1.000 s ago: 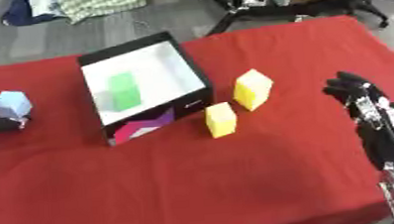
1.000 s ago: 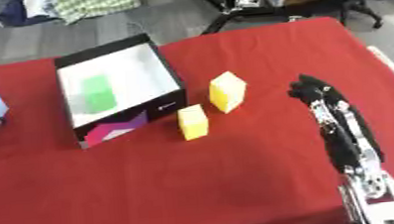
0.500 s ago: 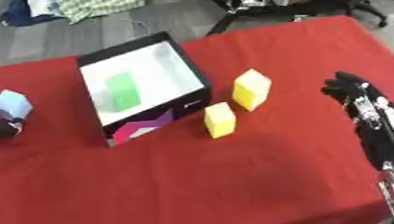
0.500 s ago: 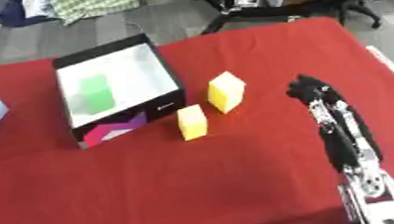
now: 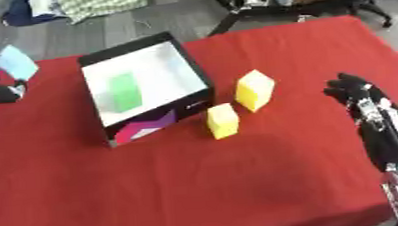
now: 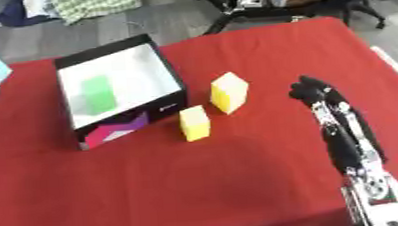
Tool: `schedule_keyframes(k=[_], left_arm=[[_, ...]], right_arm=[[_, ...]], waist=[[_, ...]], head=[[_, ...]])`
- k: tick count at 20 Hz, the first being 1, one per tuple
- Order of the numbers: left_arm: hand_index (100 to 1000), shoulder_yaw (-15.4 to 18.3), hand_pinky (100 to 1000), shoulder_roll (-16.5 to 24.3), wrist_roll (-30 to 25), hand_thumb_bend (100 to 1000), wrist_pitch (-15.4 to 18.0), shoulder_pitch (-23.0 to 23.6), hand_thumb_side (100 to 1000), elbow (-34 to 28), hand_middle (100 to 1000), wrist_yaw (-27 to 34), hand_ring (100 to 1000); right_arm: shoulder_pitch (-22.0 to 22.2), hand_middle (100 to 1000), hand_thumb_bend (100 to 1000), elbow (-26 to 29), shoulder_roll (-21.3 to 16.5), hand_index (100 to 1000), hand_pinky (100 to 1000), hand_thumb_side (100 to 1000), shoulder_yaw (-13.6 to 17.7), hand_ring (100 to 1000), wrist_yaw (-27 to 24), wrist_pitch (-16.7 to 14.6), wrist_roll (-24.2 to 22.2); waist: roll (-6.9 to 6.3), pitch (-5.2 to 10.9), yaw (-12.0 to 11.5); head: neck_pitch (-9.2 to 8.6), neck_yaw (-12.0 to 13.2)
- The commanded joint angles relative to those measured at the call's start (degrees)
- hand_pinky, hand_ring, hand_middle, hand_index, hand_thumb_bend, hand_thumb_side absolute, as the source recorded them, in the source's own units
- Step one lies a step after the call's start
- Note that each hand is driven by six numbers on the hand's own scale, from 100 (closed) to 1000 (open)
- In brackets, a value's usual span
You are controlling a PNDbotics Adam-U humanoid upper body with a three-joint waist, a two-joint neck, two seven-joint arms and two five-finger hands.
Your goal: Pick up objects on the table and place them in the box.
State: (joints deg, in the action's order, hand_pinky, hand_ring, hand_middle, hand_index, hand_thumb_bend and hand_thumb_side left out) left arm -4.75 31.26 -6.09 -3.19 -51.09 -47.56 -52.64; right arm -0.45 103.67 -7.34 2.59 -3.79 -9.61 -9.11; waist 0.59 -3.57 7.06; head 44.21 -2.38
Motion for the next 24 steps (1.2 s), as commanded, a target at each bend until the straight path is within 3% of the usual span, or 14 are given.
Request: schedule_keyframes(k=[1,7,12,16,19,20,21,24], left_arm=[[731,-3.05,720,0.78,-2.31,100,3.41,-2.56,288,-6.22,479,1.33,541],[746,-9.84,726,-2.47,-10.04,100,9.94,-3.6,298,-13.11,502,1.99,566],[761,-12.36,732,-5.04,-14.97,100,12.81,-3.02,319,-12.37,530,0.68,585],[822,-13.11,742,-6.34,-18.21,158,14.27,-2.56,372,-10.9,582,-1.31,615],[882,-13.35,750,-6.64,-19.19,291,14.77,-2.23,502,-10.32,643,-2.66,643],[891,-13.4,752,-6.64,-19.34,353,14.9,-2.12,575,-10.27,653,-3.21,648],[904,-13.36,753,-6.61,-19.31,476,14.95,-2.01,699,-10.24,667,-3.64,654],[923,-13.09,758,-6.37,-18.47,595,14.87,-1.7,814,-10.36,704,-4.54,671]], right_arm=[[-0.34,775,100,0.59,-1.15,865,988,713,0.03,829,-0.32,-0.21,-0.45],[-0.43,777,100,0.53,-1.1,866,990,713,-0.13,830,-0.51,-0.26,-0.86],[-0.46,777,100,0.52,-0.99,866,991,714,-0.2,831,-0.65,-0.22,-1.13],[-0.53,778,100,0.54,-0.94,867,992,713,-0.19,832,-0.75,-0.23,-1.25],[-0.57,779,100,0.56,-0.88,868,993,713,-0.21,832,-0.8,-0.22,-1.41],[-0.6,779,100,0.57,-0.87,868,993,713,-0.21,832,-0.81,-0.22,-1.46],[-0.61,779,100,0.58,-0.87,868,994,712,-0.2,832,-0.82,-0.22,-1.5],[-0.6,780,100,0.57,-0.89,869,995,712,-0.15,833,-0.83,-0.22,-1.58]], waist=[[0.21,1.19,0.07],[0.31,1.08,0.6],[0.29,0.96,0.99],[0.3,0.93,1.13],[0.26,0.91,1.13],[0.25,0.9,1.13],[0.24,0.9,1.12],[0.24,0.9,1.09]], head=[[-0.09,0.21],[-0.09,0.29],[-0.09,0.33],[-0.09,0.3],[-0.09,0.21],[-0.09,0.18],[-0.09,0.15],[-0.09,0.02]])
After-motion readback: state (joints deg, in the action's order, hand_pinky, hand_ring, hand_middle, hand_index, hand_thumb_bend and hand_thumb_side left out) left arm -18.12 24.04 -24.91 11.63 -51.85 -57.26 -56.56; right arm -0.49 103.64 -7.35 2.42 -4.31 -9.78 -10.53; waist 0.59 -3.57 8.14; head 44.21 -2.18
